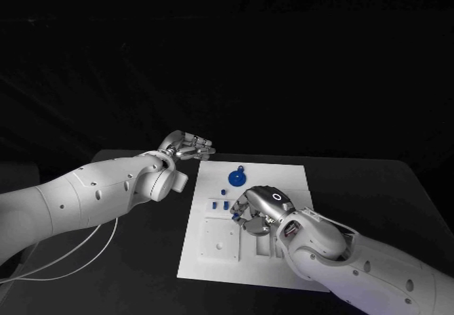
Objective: Assemble the parts on the task board
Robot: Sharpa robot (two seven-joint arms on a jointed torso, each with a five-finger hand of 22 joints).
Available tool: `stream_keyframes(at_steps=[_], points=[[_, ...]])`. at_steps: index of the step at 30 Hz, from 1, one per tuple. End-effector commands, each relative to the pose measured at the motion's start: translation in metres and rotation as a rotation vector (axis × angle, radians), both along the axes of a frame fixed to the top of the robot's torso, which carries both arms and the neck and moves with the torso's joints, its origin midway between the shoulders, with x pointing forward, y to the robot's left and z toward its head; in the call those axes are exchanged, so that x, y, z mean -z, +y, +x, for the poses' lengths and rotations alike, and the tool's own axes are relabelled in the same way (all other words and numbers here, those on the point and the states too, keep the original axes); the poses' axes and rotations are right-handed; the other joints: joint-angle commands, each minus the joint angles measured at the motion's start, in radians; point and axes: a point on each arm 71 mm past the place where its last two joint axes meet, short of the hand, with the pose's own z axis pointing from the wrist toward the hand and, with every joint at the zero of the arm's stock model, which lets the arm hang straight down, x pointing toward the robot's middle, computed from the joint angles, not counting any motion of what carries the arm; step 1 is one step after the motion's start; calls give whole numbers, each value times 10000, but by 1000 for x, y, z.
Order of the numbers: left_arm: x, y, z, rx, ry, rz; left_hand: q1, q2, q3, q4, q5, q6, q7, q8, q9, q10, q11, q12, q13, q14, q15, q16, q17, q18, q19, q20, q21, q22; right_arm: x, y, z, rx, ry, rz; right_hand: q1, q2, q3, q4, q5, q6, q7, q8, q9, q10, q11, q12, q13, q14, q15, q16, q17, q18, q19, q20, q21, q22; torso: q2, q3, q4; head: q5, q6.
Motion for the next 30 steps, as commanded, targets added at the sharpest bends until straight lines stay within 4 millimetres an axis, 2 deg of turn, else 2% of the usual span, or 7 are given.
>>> stream_keyframes(at_steps=[1, 5, 11, 17, 30], points=[[-2, -5, 1, -61, -173, -317, 21, 130, 90, -5, 44, 59, 30, -32, 0, 49, 30, 29, 0, -56, 7, -32, -20, -60, -51, 41, 41, -18, 8, 9, -5, -497, -118, -789, 12, 61, -20, -42, -2, 53, 3, 37, 11, 10, 12, 51, 8, 83, 1, -57, -13, 83, 357, -76, 12, -7, 14, 4, -6, 134, -20], [-2, -11, 2, 44, -182, -342, 33, 129, 113, -24, 55, 51, 35, -32, 0, 35, 36, 29, 0, -78, 14, -36, -33, -62, -65, 45, 44, -19, 15, 16, -10, -640, -50, -997, 12, 61, -20, -42, -2, 53, 3, 37, 11, 10, 12, 51, 8, 83, 1, -57, -13, 83, 357, -76, 12, -7, 19, 9, -6, 270, -125], [-2, -16, 2, 191, -158, -368, 29, 130, 131, -34, 57, 40, 38, -32, 0, 21, 39, 30, 0, -88, 17, -32, -44, -62, -84, 50, 45, -22, 23, 19, -13, -716, 79, -1209, -4, 73, -10, -74, 0, 46, 4, 33, 8, 13, 11, 53, 9, 83, 0, -57, -20, 79, 355, -78, 18, -1, 14, 14, -5, 364, -181], [-2, -19, 2, 295, -136, -374, 34, 134, 142, -41, 57, 35, 40, -32, 0, 15, 42, 29, 0, -96, 20, -34, -51, -61, -92, 51, 46, -23, 28, 18, -15, -737, 114, -1407, -10, 78, -12, -90, 4, 51, 3, 34, 9, 14, 11, 52, 9, 84, -1, -53, -20, 79, 355, -79, 21, 2, 12, 13, -32, 378, -235], [-2, -19, 1, 339, -132, -346, 57, 140, 162, -67, 54, 29, 46, -31, 1, -34, 60, 29, 0, -163, 44, -36, -80, -57, -138, 70, 44, -26, 30, 16, -16, -569, -251, -1579, -20, 80, 4, -144, -11, 71, -2, 37, 9, 29, 7, 53, 10, 86, -4, -35, -17, 81, 356, -83, 42, 25, 11, 16, -21, 368, -242]])
